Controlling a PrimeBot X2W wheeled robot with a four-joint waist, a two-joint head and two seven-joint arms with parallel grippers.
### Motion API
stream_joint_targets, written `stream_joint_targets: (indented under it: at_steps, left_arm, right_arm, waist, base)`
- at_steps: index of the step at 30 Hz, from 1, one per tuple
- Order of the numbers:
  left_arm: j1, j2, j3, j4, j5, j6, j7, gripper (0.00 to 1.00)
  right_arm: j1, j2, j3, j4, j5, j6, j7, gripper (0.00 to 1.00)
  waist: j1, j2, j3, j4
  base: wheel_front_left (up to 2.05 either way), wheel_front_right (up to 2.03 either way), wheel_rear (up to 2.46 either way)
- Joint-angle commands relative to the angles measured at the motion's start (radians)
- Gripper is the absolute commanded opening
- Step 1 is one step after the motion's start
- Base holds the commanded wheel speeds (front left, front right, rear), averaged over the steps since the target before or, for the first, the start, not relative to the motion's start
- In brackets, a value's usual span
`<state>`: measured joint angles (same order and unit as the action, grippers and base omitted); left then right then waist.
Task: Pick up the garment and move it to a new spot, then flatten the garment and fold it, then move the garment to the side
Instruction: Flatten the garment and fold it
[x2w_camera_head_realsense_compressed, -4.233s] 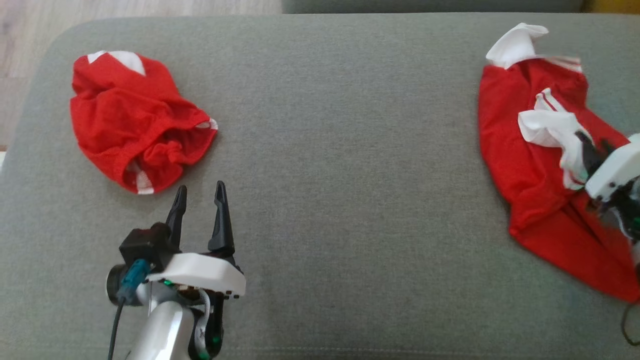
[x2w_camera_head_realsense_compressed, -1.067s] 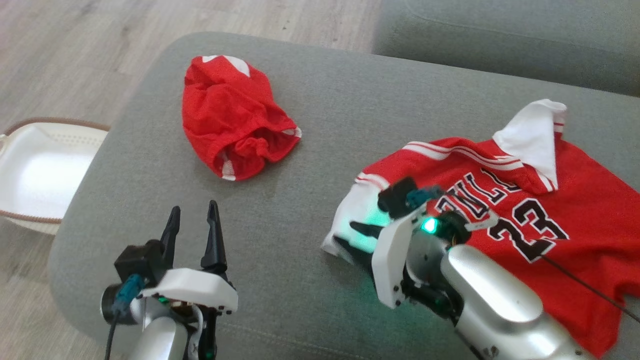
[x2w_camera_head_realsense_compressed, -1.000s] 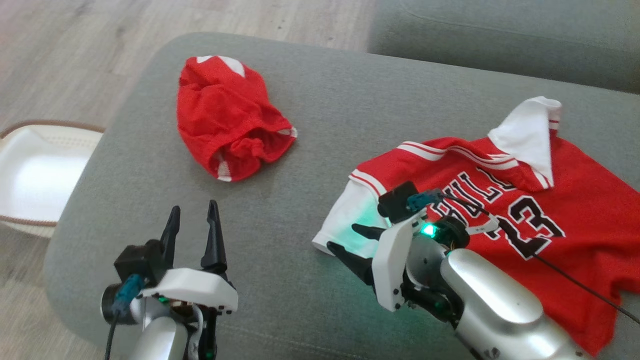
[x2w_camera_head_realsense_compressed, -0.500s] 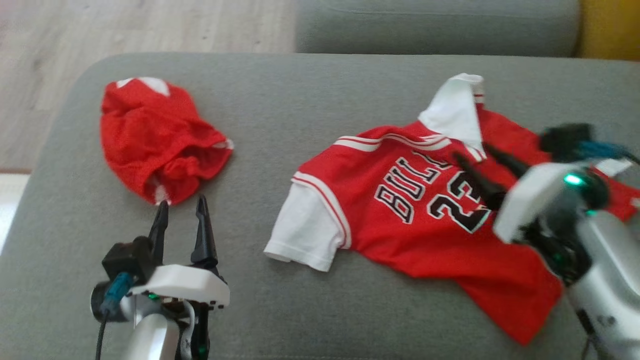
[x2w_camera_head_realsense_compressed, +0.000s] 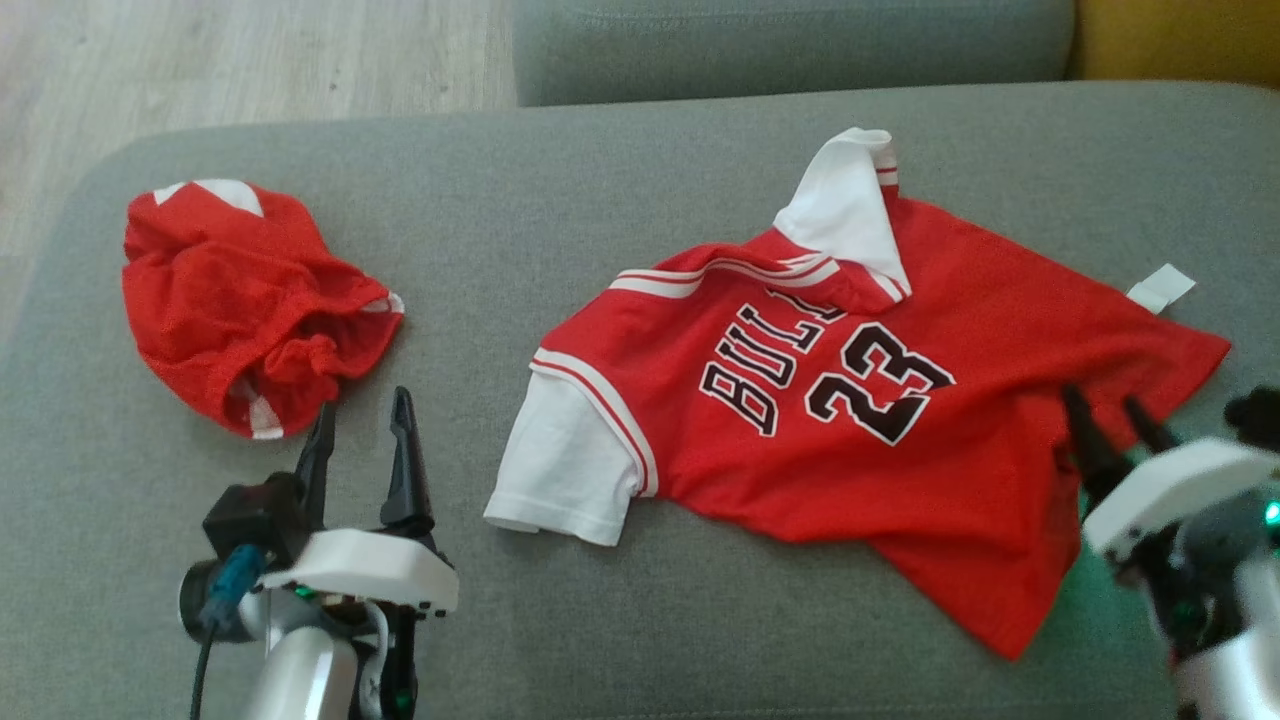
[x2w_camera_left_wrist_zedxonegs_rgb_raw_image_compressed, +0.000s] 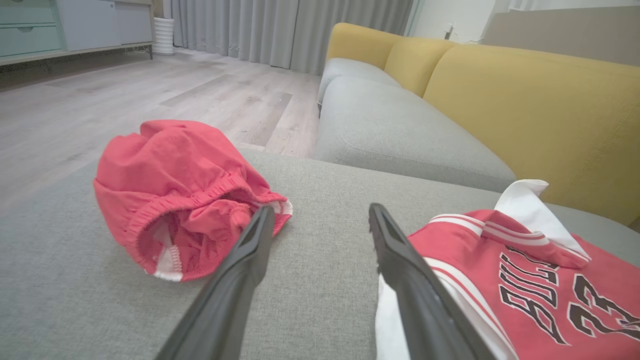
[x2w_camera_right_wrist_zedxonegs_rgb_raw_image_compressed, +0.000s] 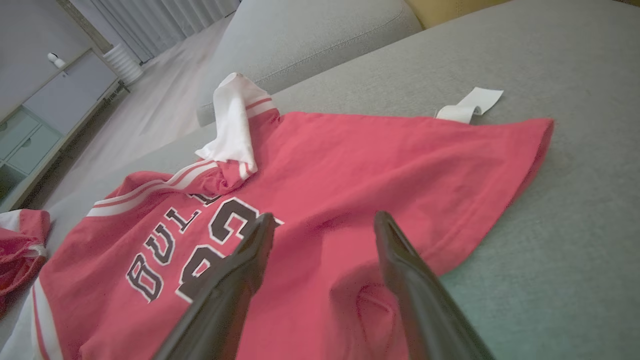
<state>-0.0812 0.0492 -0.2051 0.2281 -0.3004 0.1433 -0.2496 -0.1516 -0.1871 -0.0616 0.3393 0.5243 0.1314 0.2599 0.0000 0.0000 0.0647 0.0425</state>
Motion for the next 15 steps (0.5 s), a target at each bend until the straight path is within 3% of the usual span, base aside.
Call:
stream_joint_targets:
  at_steps: [1, 5, 15]
  left_arm:
    - [-0.035, 0.010, 0.030, -0.031, 0.009, -0.002, -0.012, 1.00]
    - [-0.051, 0.009, 0.014, -0.030, 0.013, 0.000, -0.012, 1.00]
    - [-0.123, 0.004, -0.039, -0.026, 0.018, 0.010, -0.012, 1.00]
  right_arm:
    - [-0.106, -0.019, -0.021, -0.005, -0.046, -0.001, 0.030, 1.00]
    - [-0.215, -0.054, -0.076, 0.087, -0.117, -0.001, 0.104, 1.00]
    - [-0.522, -0.134, 0.093, 0.292, 0.000, -0.001, 0.063, 1.00]
  waist:
    - [0.0000, 0.0000, 0.016, -0.002]
    - [0.0000, 0.0000, 0.053, 0.009]
    - [0.0000, 0.0000, 0.193, 0.089]
  base:
    - [0.00, 0.00, 0.00]
    - [0.00, 0.00, 0.00]
    - [0.00, 0.00, 0.00]
